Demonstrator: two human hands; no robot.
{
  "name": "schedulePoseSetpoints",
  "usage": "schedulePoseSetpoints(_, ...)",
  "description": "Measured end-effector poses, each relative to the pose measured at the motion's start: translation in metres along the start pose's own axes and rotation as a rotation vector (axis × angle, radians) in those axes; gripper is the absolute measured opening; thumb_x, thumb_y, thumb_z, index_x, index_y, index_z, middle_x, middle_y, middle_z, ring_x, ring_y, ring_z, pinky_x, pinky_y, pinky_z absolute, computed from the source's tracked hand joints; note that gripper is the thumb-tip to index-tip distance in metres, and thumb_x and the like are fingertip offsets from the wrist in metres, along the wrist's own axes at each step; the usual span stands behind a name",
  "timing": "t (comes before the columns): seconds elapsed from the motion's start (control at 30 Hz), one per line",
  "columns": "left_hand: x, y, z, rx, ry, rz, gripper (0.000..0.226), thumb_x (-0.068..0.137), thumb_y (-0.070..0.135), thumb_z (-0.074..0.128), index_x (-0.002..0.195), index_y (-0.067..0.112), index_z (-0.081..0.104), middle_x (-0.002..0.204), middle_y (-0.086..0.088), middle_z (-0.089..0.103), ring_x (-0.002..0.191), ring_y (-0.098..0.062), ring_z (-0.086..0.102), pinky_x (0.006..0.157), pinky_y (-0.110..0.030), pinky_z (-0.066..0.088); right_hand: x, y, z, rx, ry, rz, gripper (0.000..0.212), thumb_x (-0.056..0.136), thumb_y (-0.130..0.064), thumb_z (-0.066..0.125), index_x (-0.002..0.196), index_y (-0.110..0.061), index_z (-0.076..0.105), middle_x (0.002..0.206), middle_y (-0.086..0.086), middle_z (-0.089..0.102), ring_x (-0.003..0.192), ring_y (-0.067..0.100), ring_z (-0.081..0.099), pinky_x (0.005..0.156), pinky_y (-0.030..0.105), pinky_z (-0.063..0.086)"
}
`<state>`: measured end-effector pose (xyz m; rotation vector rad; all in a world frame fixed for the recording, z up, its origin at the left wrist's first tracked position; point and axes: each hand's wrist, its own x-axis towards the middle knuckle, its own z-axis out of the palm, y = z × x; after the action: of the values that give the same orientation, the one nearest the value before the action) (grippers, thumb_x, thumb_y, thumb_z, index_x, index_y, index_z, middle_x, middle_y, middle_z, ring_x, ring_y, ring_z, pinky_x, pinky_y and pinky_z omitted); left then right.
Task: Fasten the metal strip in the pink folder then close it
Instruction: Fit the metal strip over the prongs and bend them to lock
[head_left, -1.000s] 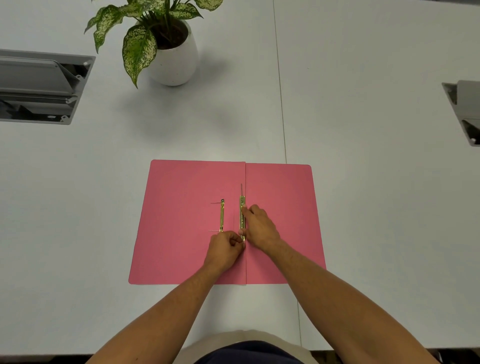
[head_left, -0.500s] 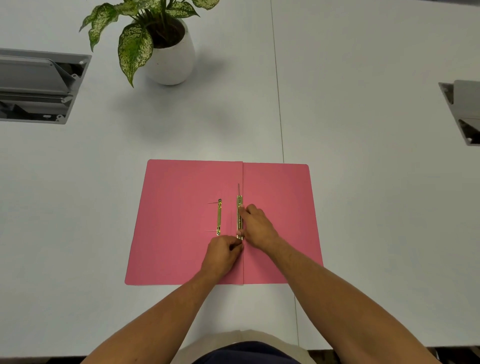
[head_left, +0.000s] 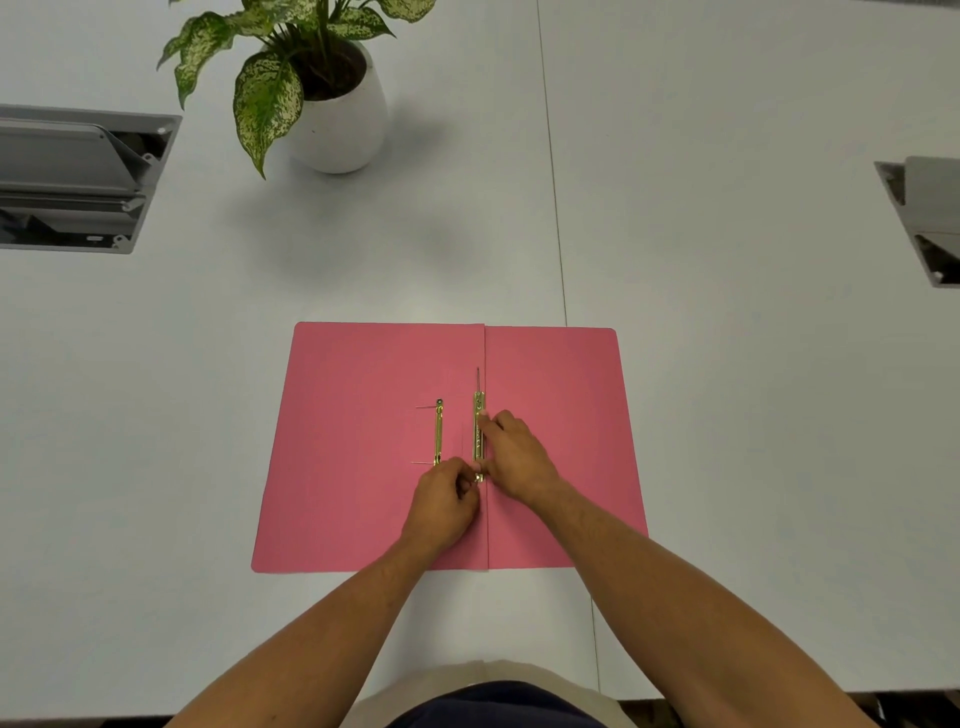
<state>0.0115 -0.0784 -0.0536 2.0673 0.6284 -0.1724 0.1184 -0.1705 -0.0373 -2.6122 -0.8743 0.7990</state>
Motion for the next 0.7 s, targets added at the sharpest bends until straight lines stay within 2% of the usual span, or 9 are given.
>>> schedulePoseSetpoints(0.13,0.0,0.0,-0.003,-0.04,-0.012,-0.029,0.012,0.079,0.003,0.058,0.085,0.011,0.065,0.076,-0.005,0.067,0.067,-0.018,0.059,0.06,-0.018,0.045,-0.003,0.001,-0.002,0.096,0.014,0.009,0.059,0.092,-0.03,0.058,0.143,-0.009,0.036,0.114,0.015,0.05,0.105,0.03,0.047,0.09,0.043,0.047)
schedulePoseSetpoints(0.2,0.0,-0.001,-0.006,-0.094,-0.012,-0.063,0.011,0.081,0.004,0.061,0.086,0.011,0.067,0.077,-0.005,0.068,0.067,-0.016,0.06,0.062,-0.017,0.047,-0.006,0.001,-0.001,0.198,0.057,0.031,0.048,0.095,-0.024,0.054,0.139,-0.009,0.043,0.11,0.016,0.052,0.102,0.029,0.049,0.088,0.035,0.044)
schedulePoseSetpoints(0.27,0.0,-0.002,-0.01,-0.163,0.0,-0.109,0.011,0.082,0.004,0.061,0.087,0.01,0.069,0.078,-0.009,0.07,0.069,-0.019,0.064,0.068,-0.025,0.053,-0.012,-0.002,0.001,0.317,0.114,0.083,0.035,0.092,-0.016,0.057,0.127,-0.01,0.054,0.099,0.013,0.055,0.093,0.026,0.052,0.077,0.027,0.041)
schedulePoseSetpoints(0.33,0.0,-0.004,-0.013,-0.19,0.011,-0.131,0.015,0.084,0.003,0.058,0.091,0.009,0.07,0.078,-0.011,0.071,0.073,-0.024,0.067,0.072,-0.031,0.055,-0.02,-0.008,0.006,0.429,0.164,0.164,0.02,0.086,-0.008,0.062,0.105,-0.014,0.063,0.084,0.011,0.061,0.081,0.029,0.056,0.068,0.029,0.046)
schedulePoseSetpoints(0.4,0.0,-0.003,-0.014,-0.179,-0.013,-0.123,0.019,0.088,0.002,0.055,0.098,0.01,0.07,0.077,-0.007,0.071,0.072,-0.02,0.066,0.073,-0.029,0.054,-0.026,-0.017,0.012,0.535,0.192,0.271,0.027,0.081,-0.002,0.064,0.107,-0.011,0.064,0.081,0.015,0.069,0.079,0.031,0.064,0.073,0.037,0.055)
schedulePoseSetpoints(0.47,0.0,-0.001,-0.015,-0.174,-0.061,-0.101,0.025,0.09,0.0,0.051,0.101,0.011,0.07,0.071,-0.002,0.067,0.064,-0.013,0.062,0.069,-0.027,0.052,-0.028,-0.023,0.015,0.608,0.221,0.374,0.036,0.078,-0.001,0.066,0.112,-0.011,0.064,0.082,0.012,0.072,0.082,0.026,0.067,0.079,0.037,0.056)
schedulePoseSetpoints(0.53,0.002,0.001,-0.017,-0.148,-0.098,-0.077,0.032,0.089,-0.005,0.045,0.102,0.011,0.07,0.072,-0.001,0.063,0.061,-0.011,0.059,0.066,-0.025,0.051,-0.027,-0.024,0.014,0.655,0.225,0.436,0.034,0.078,0.0,0.067,0.11,-0.011,0.065,0.085,0.011,0.073,0.085,0.024,0.067,0.082,0.035,0.056)
schedulePoseSetpoints(0.63,0.004,0.003,-0.021,-0.113,-0.142,-0.042,0.038,0.086,-0.011,0.041,0.11,0.002,0.068,0.09,-0.01,0.062,0.076,-0.023,0.065,0.08,-0.034,0.055,-0.025,-0.019,0.007,0.728,0.248,0.5,0.03,0.077,0.003,0.066,0.105,-0.008,0.067,0.087,0.012,0.074,0.085,0.025,0.069,0.081,0.035,0.058)
schedulePoseSetpoints(0.7,0.005,0.003,-0.025,-0.112,-0.102,-0.05,0.033,0.09,-0.005,0.046,0.114,0.004,0.067,0.1,-0.012,0.064,0.085,-0.027,0.066,0.087,-0.038,0.054,-0.026,-0.011,0.002,0.764,0.283,0.541,0.03,0.076,0.005,0.065,0.103,-0.008,0.068,0.089,0.012,0.074,0.084,0.025,0.07,0.079,0.034,0.058)
